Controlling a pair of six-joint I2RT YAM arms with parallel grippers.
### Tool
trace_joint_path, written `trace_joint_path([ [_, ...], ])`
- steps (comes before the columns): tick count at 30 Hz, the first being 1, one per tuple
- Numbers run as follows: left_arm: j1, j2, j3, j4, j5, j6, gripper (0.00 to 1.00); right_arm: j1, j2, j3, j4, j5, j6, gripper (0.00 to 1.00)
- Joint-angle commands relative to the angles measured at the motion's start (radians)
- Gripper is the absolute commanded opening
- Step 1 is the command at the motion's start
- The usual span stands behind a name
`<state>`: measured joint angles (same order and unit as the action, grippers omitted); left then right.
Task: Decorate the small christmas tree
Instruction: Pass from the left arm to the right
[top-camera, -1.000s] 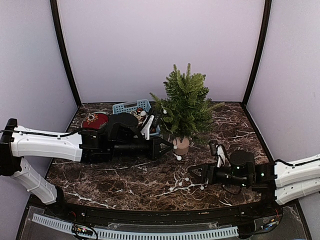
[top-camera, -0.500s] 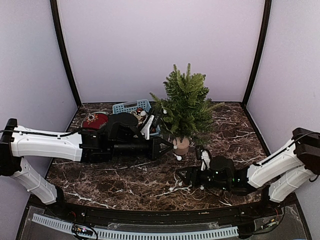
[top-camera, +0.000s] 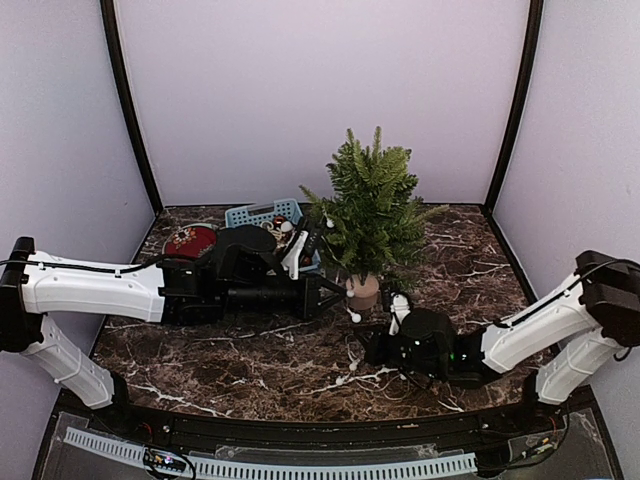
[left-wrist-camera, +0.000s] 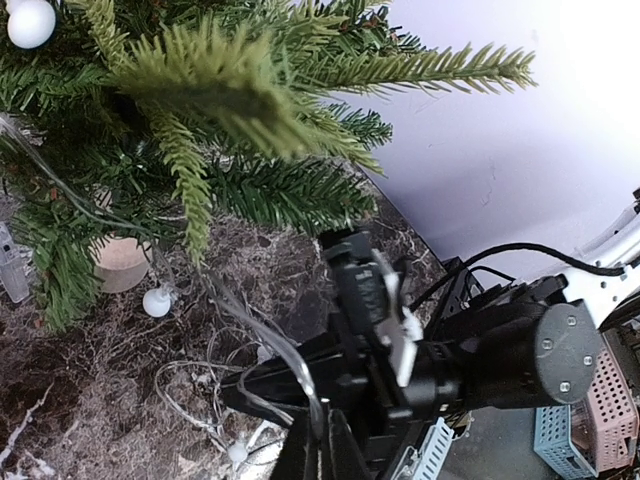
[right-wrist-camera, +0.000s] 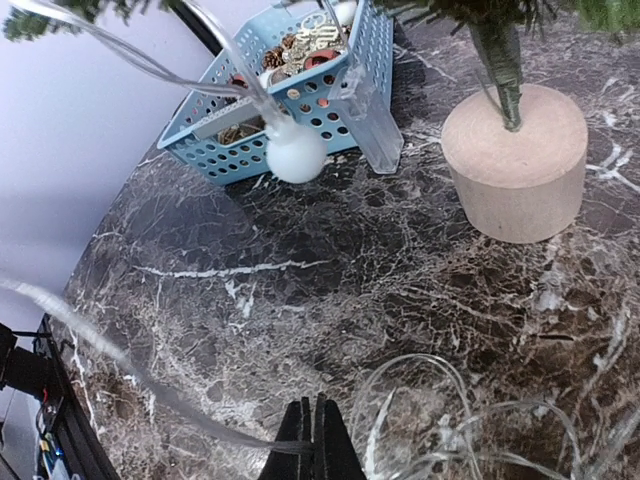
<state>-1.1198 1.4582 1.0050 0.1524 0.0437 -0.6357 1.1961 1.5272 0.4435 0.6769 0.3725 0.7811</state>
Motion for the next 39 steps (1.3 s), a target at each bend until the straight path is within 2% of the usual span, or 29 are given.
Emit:
trace_joint_path([
  [1,0.009,-0.055,-0.011,-0.015,-0.01,0.017,0.0,0.084,-0.187,0.027,-0.253,0.174,-0.037,0.0],
  [4,0.012,-0.056,-0.017,-0.015,-0.005,0.021,0.1,0.119,-0.323,0.025,-0.455,0.235,-0.011,0.0],
  [7,0.015,-0.051,-0.015,-0.017,0.001,0.022,0.2,0.131,-0.482,0.001,-0.578,0.249,0.036,0.0],
  [9,0.017,-0.055,-0.015,-0.028,-0.011,0.018,0.33,0.135,-0.579,-0.018,-0.633,0.255,0.07,0.0],
  [11,0.019,-0.065,-0.022,-0.041,-0.028,0.013,0.41,0.135,-0.676,-0.022,-0.673,0.262,0.084,0.0],
  [19,0.03,-0.114,-0.021,-0.058,-0.085,0.02,0.65,0.135,-0.943,0.044,-0.882,0.321,0.073,0.0],
  [25,0.034,-0.081,0.047,-0.107,-0.104,0.037,0.71,0.135,-0.987,0.135,-0.968,0.338,0.039,0.0],
  [29,0.052,-0.059,0.067,-0.173,-0.158,-0.007,0.73,0.135,-0.973,0.222,-1.032,0.38,0.035,0.0],
  [33,0.093,-0.071,0.022,-0.141,-0.135,-0.071,0.74,0.135,-0.942,0.308,-1.096,0.421,0.024,0.0],
  [39,0.113,-0.054,0.015,-0.097,-0.086,-0.069,0.74,0.133,-0.868,0.413,-1.181,0.497,0.021,0.0],
])
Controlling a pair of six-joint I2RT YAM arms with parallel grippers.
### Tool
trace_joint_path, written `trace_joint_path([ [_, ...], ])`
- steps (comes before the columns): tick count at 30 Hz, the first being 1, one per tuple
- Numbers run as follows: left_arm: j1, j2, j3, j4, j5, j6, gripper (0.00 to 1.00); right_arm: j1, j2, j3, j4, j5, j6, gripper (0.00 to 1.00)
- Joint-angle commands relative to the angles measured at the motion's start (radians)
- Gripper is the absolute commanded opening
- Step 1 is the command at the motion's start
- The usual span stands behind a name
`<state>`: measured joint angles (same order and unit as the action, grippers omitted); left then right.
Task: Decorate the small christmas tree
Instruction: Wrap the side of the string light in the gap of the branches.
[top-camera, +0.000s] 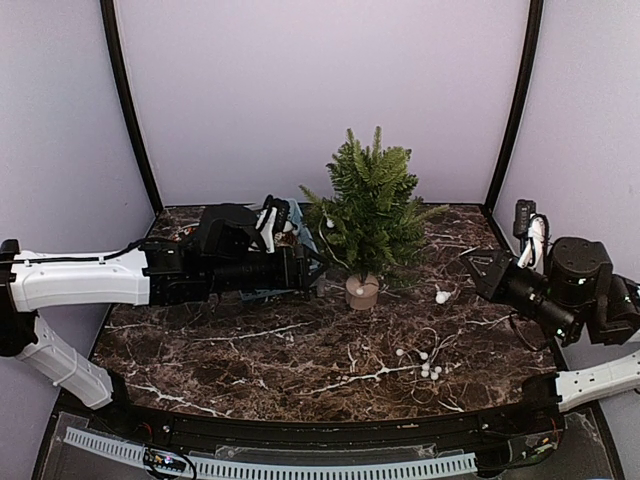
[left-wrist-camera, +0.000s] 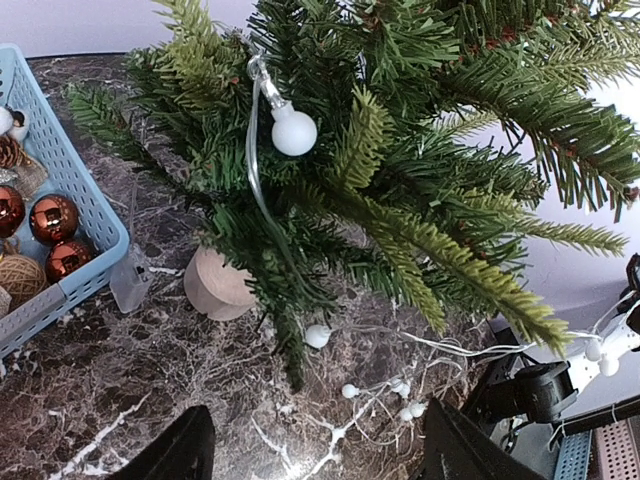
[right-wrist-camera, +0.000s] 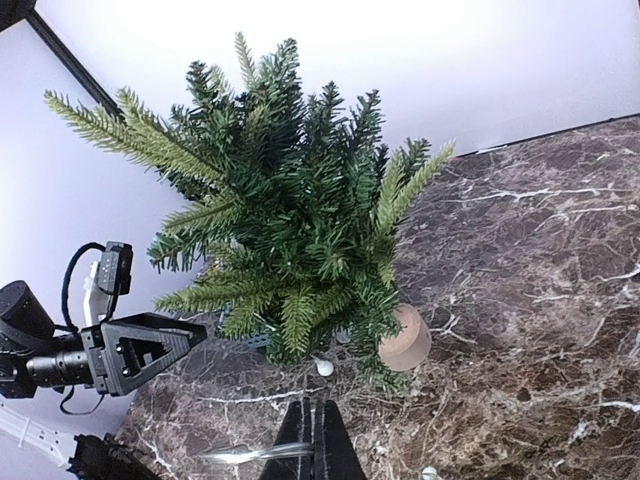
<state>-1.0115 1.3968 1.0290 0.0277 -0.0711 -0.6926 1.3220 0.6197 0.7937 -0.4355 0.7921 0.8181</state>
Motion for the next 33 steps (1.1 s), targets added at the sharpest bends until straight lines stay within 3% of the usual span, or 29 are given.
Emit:
trace_joint_path([
  [1,0.006,0.017,-0.002,0.032,0.036,-0.01,0.73,0.008,0.05,0.074,-0.078,0.084,-0.016,0.0],
  [6,0.024,0.053,0.02,0.034,0.056,0.003,0.46,0.0,0.103,0.11,-0.068,0.099,-0.045,0.0],
  [8,0.031,0.062,0.025,0.03,0.056,0.005,0.41,-0.011,0.124,0.125,-0.066,0.097,-0.053,0.0],
  [22,0.064,0.111,0.069,0.038,0.068,0.044,0.38,-0.234,0.243,0.242,-0.099,-0.07,-0.106,0.0],
  [30,0.081,0.115,0.072,0.037,0.063,0.069,0.04,-0.328,0.308,0.33,-0.085,-0.131,-0.173,0.0],
  [33,0.087,0.108,0.067,0.025,0.05,0.078,0.0,-0.363,0.332,0.365,-0.091,-0.15,-0.195,0.0],
])
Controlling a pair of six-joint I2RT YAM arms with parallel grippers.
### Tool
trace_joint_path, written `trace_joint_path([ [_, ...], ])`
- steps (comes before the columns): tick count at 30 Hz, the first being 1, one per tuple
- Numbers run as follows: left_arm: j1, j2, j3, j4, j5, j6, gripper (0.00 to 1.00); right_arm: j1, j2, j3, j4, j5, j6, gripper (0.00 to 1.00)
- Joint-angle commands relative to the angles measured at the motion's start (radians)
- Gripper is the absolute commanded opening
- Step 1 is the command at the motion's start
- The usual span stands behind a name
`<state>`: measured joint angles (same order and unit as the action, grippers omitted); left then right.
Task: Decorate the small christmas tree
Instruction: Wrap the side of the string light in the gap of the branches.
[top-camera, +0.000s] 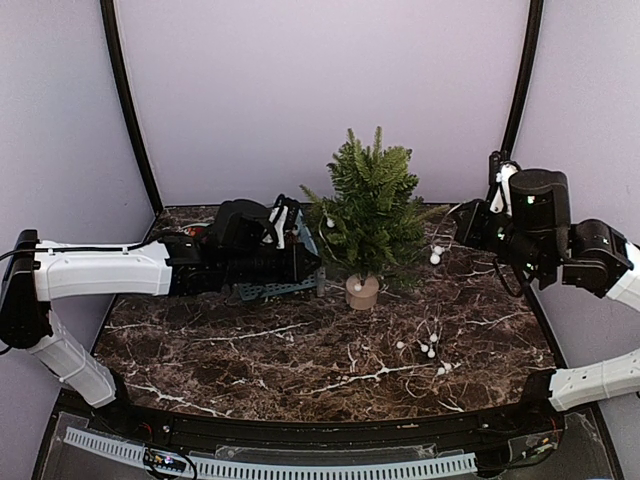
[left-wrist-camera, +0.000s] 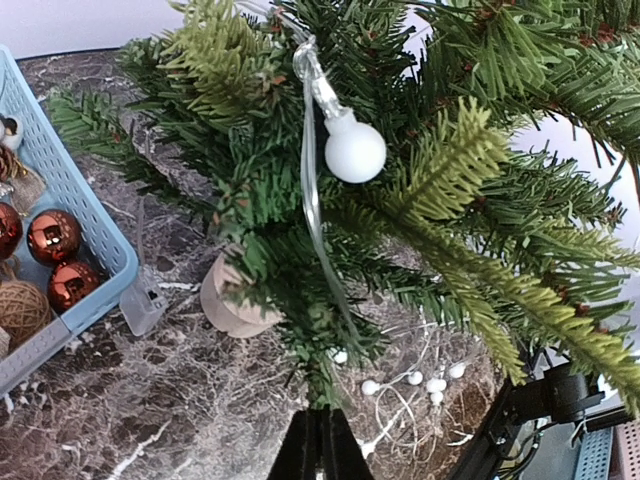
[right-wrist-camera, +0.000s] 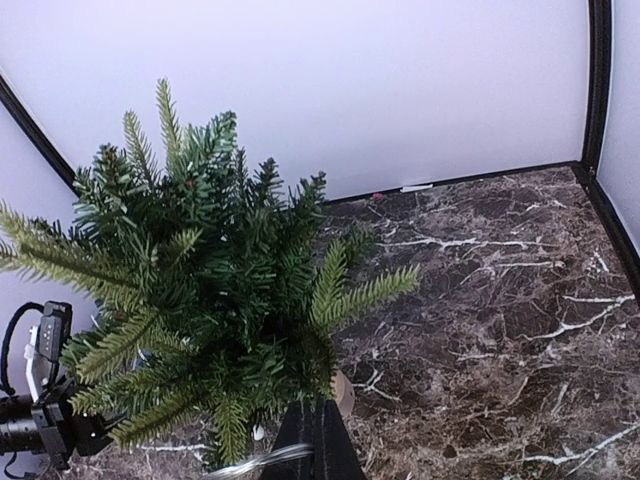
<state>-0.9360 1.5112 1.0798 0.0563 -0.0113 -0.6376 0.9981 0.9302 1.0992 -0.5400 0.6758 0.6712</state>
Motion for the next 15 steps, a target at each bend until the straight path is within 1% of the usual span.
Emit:
trace_joint_path([
  [1,0.012,-0.009,0.013,-0.006,-0.013,0.027,0.0,-0.05,0.029,0.07,0.013,-0.042,-0.054,0.0],
  [8,0.022,-0.025,0.007,-0.029,-0.01,0.103,0.0,-0.111,0.068,0.13,0.0,-0.091,-0.075,0.0],
  [15,0.063,-0.033,0.012,-0.044,0.026,0.167,0.0,-0.167,0.086,0.107,-0.002,-0.132,-0.053,0.0],
])
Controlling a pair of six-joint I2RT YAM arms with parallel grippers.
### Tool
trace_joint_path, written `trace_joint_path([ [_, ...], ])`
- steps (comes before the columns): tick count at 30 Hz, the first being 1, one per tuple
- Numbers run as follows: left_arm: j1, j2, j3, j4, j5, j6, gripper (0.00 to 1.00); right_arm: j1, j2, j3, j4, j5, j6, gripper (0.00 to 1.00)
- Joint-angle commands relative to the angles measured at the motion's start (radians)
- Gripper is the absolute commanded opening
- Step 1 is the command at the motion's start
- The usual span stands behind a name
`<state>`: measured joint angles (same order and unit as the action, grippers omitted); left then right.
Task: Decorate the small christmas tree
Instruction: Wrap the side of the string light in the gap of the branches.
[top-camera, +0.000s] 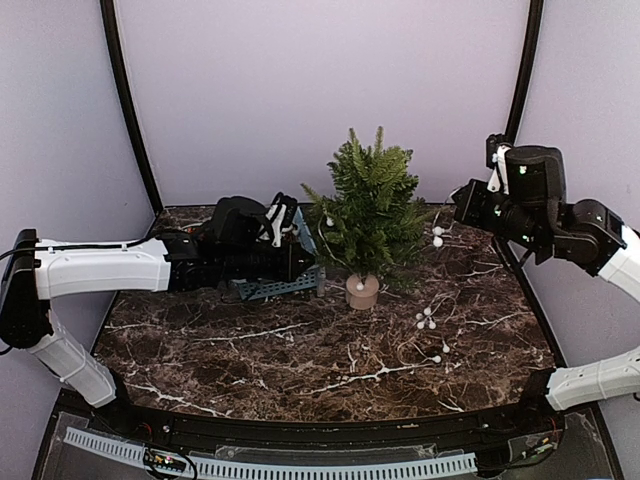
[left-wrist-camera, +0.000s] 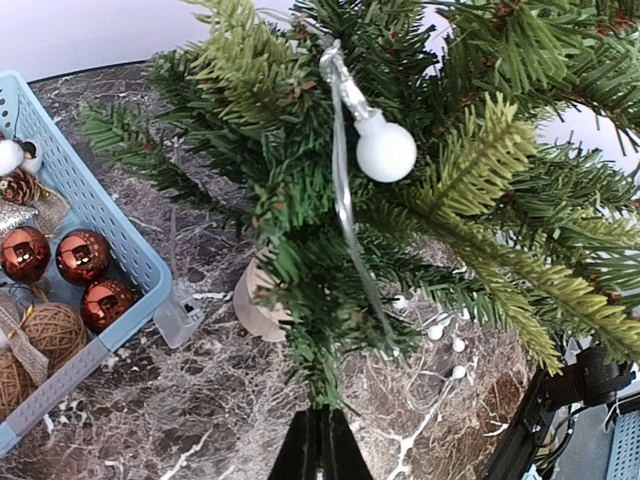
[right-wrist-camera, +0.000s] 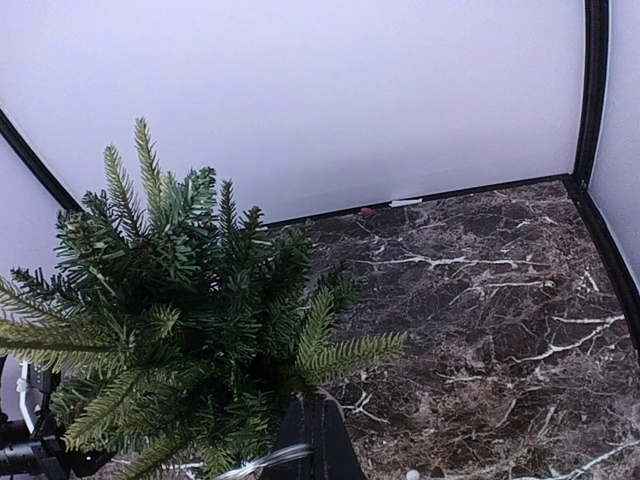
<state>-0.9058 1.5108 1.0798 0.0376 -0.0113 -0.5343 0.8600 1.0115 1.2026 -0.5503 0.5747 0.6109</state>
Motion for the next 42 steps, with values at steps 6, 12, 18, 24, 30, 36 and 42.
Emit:
trace_joint_path([
  [6,0.071,-0.033,0.014,-0.02,0.092,0.139,0.0,-0.085,0.004,-0.05,0.005,-0.063,0.045,0.0],
  [12,0.12,-0.017,0.029,-0.016,0.153,0.201,0.0,-0.122,-0.01,-0.131,0.017,-0.117,0.112,0.0],
  [18,0.177,0.027,0.066,-0.004,0.213,0.258,0.0,-0.122,-0.056,-0.266,0.078,-0.191,0.181,0.0],
  [24,0.195,0.071,0.12,-0.013,0.237,0.301,0.08,-0.122,-0.069,-0.356,0.135,-0.261,0.216,0.0],
  [30,0.196,0.008,0.1,-0.023,0.149,0.308,0.43,-0.122,-0.084,-0.428,0.206,-0.345,0.232,0.0],
  [36,0.196,-0.167,-0.006,-0.054,-0.018,0.271,0.66,-0.121,-0.09,-0.493,0.279,-0.404,0.243,0.0],
  [42,0.086,-0.374,-0.18,-0.029,-0.13,0.083,0.7,-0.121,-0.085,-0.528,0.324,-0.424,0.252,0.0],
])
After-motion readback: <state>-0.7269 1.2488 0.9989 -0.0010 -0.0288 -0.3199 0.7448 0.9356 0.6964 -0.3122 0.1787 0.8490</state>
